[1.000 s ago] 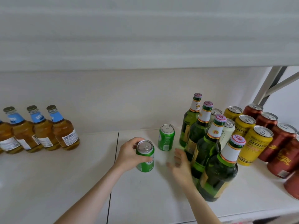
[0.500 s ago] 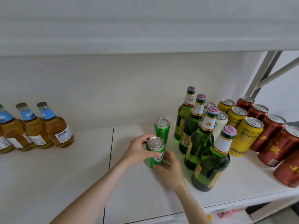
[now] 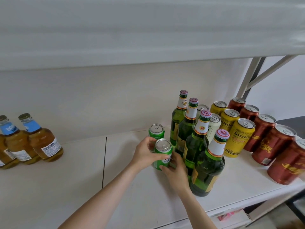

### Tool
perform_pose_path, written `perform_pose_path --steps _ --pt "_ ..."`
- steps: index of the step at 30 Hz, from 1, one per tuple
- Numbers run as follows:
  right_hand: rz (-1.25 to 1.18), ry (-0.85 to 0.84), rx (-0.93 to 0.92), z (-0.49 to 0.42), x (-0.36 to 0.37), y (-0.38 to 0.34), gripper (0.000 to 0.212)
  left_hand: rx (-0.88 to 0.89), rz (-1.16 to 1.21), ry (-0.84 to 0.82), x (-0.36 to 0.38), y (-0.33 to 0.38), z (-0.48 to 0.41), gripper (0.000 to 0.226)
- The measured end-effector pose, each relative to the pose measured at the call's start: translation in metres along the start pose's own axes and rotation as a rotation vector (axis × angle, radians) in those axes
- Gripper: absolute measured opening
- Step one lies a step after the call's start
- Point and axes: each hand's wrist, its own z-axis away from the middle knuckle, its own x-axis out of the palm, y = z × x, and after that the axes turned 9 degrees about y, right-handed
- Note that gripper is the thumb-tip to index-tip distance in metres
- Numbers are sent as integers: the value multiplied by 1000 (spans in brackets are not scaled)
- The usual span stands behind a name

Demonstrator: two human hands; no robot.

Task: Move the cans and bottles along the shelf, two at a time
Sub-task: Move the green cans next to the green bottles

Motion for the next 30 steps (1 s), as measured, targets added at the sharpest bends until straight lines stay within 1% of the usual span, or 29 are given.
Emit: perform_pose_path --steps 10,23,26,30 --pt "-30 -9 9 -12 8 -3 57 -42 -16 41 1 1 -12 59" --pt "11 -25 8 -15 11 -3 57 -67 -44 6 -2 5 -16 58" --pt "84 -4 -3 -11 7 -5 54 -47 -46 -27 -7 4 -14 55" --pt "382 20 -84 1 -2 -4 57 -3 -118 -45 -28 -7 -9 44"
